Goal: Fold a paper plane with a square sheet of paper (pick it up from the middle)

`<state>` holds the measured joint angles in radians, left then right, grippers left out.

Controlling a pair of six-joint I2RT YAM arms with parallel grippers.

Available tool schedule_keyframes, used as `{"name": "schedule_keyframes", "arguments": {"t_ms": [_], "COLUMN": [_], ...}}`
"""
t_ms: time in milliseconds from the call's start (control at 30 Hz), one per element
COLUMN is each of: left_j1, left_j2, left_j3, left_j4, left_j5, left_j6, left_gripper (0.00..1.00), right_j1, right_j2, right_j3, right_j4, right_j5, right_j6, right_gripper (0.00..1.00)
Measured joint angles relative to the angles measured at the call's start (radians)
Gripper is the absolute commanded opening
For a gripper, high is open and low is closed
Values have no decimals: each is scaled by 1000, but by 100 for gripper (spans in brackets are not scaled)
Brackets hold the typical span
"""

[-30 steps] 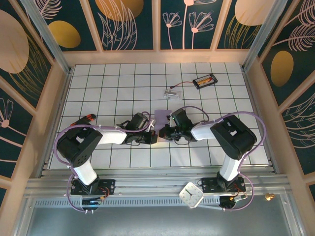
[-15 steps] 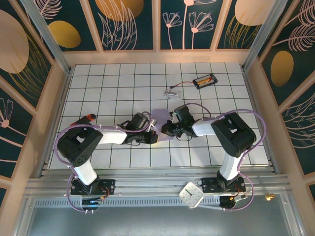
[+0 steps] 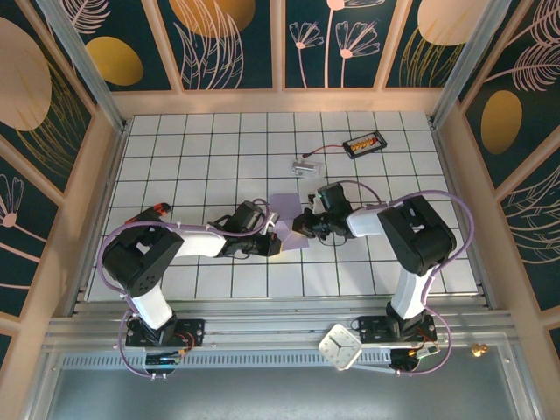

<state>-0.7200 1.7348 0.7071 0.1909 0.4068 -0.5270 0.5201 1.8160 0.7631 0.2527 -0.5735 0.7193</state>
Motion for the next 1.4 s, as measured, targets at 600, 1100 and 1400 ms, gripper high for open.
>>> {"name": "schedule_keyframes", "arguments": {"t_ms": [600,1100,1400], "left_j1": [0,0,0], "left_j2": [0,0,0], "left_j3": [-9,-17,-14], "left_j4": [19,34,32], "left_j5": [0,1,4], "left_j6": [1,4,3], "left_gripper": [0,0,0], "right_j1": [-67,-143,-195], "right_j2": [32,68,-74], "right_j3": [42,106,43], "right_j4": [-33,-50,-75], "right_j5": [-37,-3,103], "right_j6": [1,-7,-67], "right_gripper": [0,0,0]}}
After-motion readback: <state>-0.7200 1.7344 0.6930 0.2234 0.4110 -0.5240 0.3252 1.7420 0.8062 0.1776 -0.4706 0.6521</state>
